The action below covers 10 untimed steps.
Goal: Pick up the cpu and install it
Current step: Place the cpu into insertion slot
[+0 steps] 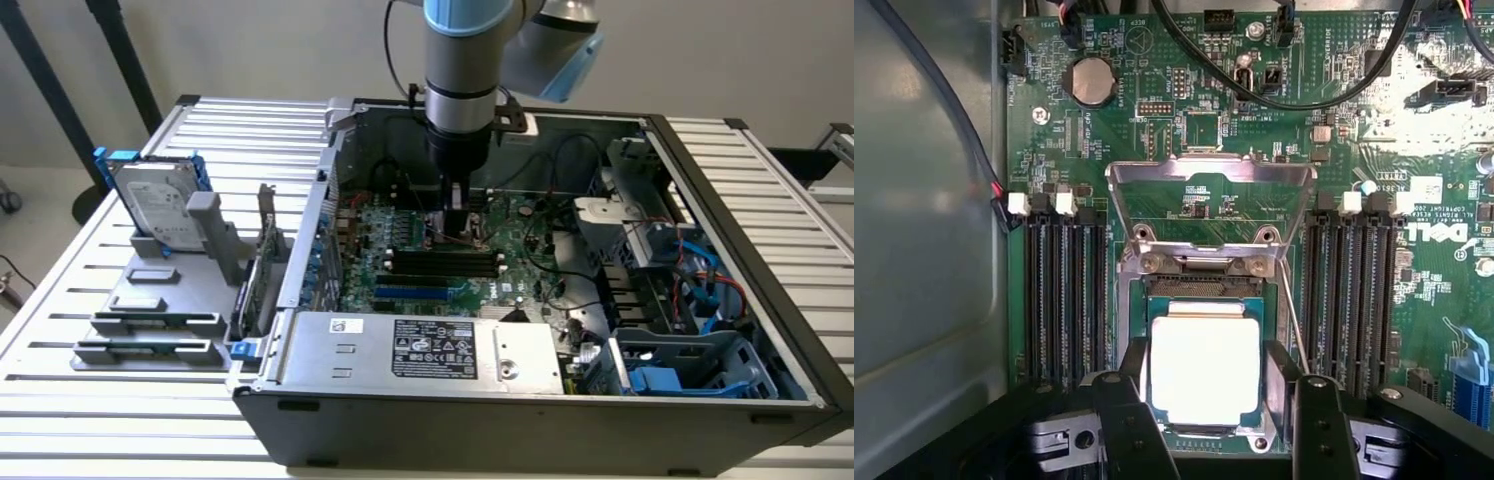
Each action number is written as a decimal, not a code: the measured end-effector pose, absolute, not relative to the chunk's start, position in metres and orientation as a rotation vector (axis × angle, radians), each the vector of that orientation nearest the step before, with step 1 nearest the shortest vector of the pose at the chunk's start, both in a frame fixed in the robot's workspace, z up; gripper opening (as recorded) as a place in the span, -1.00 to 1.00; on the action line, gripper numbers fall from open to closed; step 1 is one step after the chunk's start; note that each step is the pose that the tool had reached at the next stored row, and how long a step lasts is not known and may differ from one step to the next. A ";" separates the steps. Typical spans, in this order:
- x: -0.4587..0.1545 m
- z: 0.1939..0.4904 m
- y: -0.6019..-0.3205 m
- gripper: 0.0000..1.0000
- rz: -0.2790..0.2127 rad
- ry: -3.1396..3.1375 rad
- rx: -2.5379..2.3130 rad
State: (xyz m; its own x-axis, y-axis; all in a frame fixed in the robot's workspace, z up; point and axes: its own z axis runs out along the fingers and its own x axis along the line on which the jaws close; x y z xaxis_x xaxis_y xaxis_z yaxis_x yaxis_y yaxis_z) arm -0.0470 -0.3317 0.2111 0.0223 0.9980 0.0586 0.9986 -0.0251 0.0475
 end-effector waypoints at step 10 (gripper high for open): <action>-0.047 0.204 -0.331 0.09 -0.118 -2.170 -2.260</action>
